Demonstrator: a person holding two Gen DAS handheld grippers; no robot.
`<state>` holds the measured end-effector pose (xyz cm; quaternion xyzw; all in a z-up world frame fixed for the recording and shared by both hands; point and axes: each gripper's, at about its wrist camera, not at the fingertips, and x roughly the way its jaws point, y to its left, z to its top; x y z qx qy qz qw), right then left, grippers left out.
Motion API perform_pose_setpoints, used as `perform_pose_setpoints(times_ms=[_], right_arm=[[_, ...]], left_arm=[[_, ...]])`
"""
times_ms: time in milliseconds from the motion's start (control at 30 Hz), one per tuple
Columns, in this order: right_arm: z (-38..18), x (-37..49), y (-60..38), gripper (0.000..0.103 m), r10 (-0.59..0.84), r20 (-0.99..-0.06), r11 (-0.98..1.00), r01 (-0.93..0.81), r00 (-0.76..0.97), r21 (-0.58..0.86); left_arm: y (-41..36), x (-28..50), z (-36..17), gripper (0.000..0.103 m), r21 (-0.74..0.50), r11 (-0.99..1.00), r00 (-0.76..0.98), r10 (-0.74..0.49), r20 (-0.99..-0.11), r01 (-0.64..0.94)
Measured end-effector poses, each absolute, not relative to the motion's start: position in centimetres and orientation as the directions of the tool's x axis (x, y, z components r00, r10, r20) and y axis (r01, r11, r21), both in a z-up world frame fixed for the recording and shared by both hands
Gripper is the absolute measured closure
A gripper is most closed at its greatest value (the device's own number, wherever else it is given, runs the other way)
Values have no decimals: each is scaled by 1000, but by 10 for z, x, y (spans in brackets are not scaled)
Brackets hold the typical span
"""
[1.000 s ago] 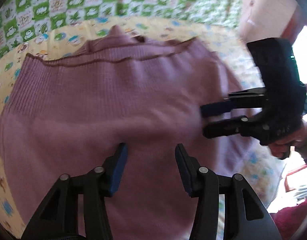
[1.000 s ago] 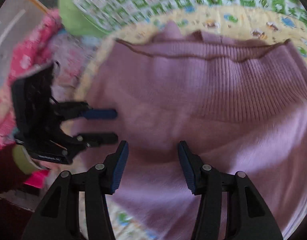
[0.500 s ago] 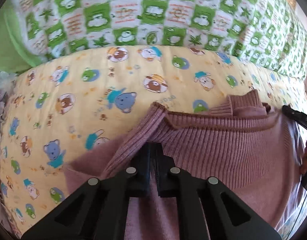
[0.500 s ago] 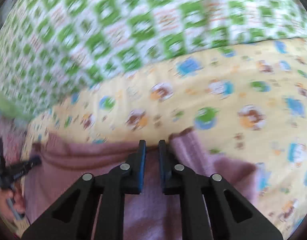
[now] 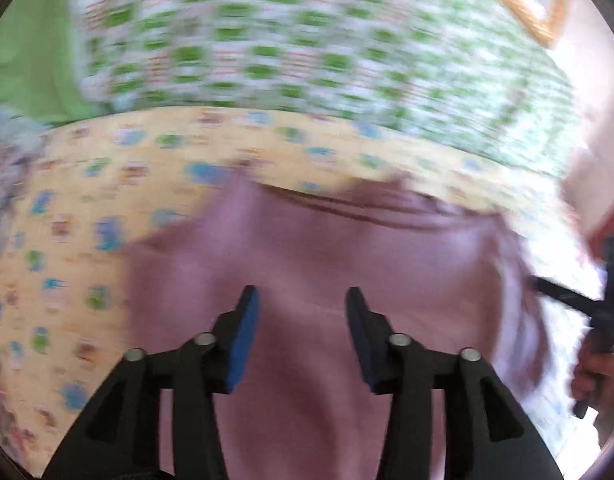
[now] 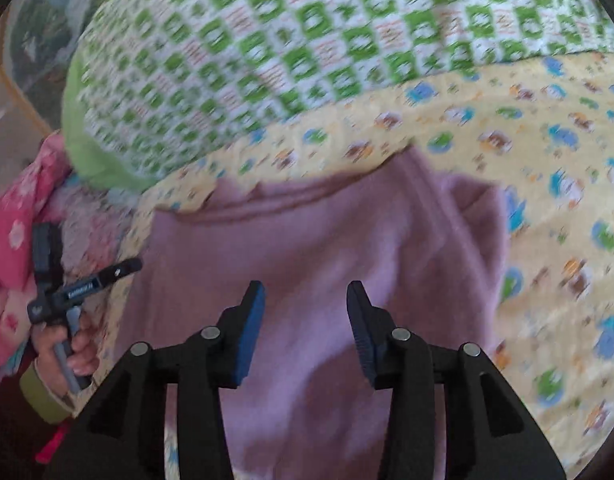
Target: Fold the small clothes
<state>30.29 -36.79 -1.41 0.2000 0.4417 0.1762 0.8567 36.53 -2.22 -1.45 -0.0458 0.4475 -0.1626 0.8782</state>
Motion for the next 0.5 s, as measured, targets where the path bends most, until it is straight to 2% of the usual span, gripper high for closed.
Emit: perform_pose_setpoints(times_ms=[100, 133, 200, 267, 400, 433, 500], right_arm=[[-32, 291, -353, 59, 497, -710, 854, -136, 498, 503], [-37, 289, -352, 59, 490, -722, 859, -127, 489, 497], [-48, 284, -355, 61, 364, -798, 924, -82, 481, 373], [-56, 277, -369, 63, 241, -831, 966, -38, 501, 258], [-55, 270, -405, 66, 178, -833, 963, 80, 524, 257], [-55, 269, -411, 66, 180, -834, 959, 95, 522, 267], [-54, 268, -421, 66, 181, -838, 950, 129, 514, 285]], left_arm=[[-71, 353, -27, 53, -259, 895, 466, -415, -782, 362], [-90, 354, -32, 53, -244, 890, 451, -413, -792, 386], [-112, 352, -48, 52, -144, 903, 448, -334, -830, 405], [-114, 357, -64, 52, -22, 930, 469, -206, -859, 368], [-60, 376, -71, 52, -13, 973, 498, -129, -858, 229], [-42, 380, -70, 63, -44, 979, 500, -139, -855, 197], [-19, 384, -67, 67, -20, 991, 508, -85, -857, 133]])
